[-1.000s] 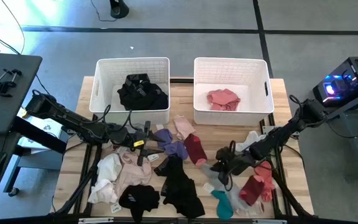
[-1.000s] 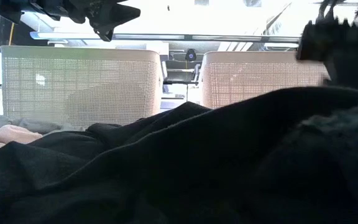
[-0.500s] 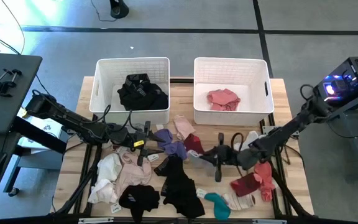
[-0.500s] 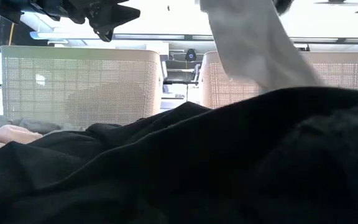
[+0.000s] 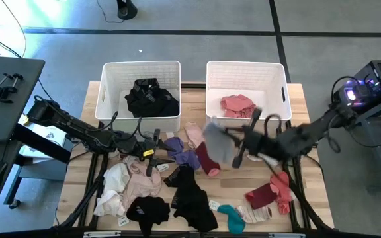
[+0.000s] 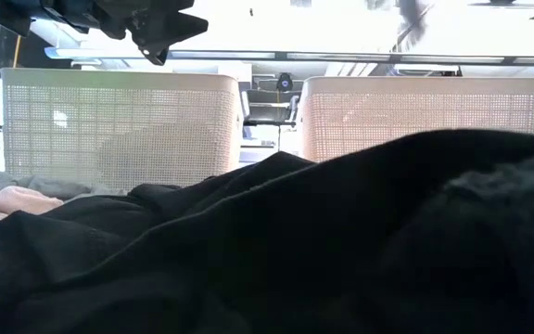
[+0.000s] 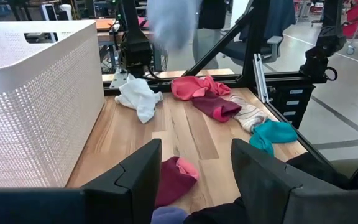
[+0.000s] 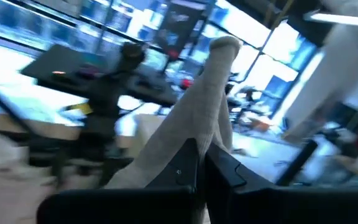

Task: Sort clothes
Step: Put the gray sock into the right white laundry bin

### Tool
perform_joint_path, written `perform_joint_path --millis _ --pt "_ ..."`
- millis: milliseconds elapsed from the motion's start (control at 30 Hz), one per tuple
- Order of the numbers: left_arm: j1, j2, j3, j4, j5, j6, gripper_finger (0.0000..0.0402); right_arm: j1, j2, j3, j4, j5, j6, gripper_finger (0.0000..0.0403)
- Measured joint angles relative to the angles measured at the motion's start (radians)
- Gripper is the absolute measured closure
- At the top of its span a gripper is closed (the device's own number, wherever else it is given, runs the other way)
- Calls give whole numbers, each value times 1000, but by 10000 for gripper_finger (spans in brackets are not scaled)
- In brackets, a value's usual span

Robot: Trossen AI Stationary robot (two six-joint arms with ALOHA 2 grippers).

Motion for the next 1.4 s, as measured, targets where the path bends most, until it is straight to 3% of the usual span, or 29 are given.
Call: perform_joint_path --millis 167,367,667,833,1000,1133,1267,1400 --pt "0 0 0 0 0 0 218 -107 0 184 -171 8 -81 402" --pt "0 0 0 -1 0 0 218 -277 -1 352 -436 8 -37 402" --pt "0 0 0 -7 0 0 218 -559 0 412 -839 -26 179 402" --pt "0 0 0 -8 0 -1 218 -721 -1 351 -971 -233 330 402" --pt "0 0 0 -8 -23 -2 218 -836 0 204 -977 -393 379 402" --pt "0 0 0 -8 -26 -3 218 -899 0 61 -950 -431 388 400" --pt "0 0 0 -8 -26 -3 218 -953 1 -43 -935 -430 388 371" --pt "0 0 0 -8 -26 -3 218 -997 1 -60 -955 -334 371 323"
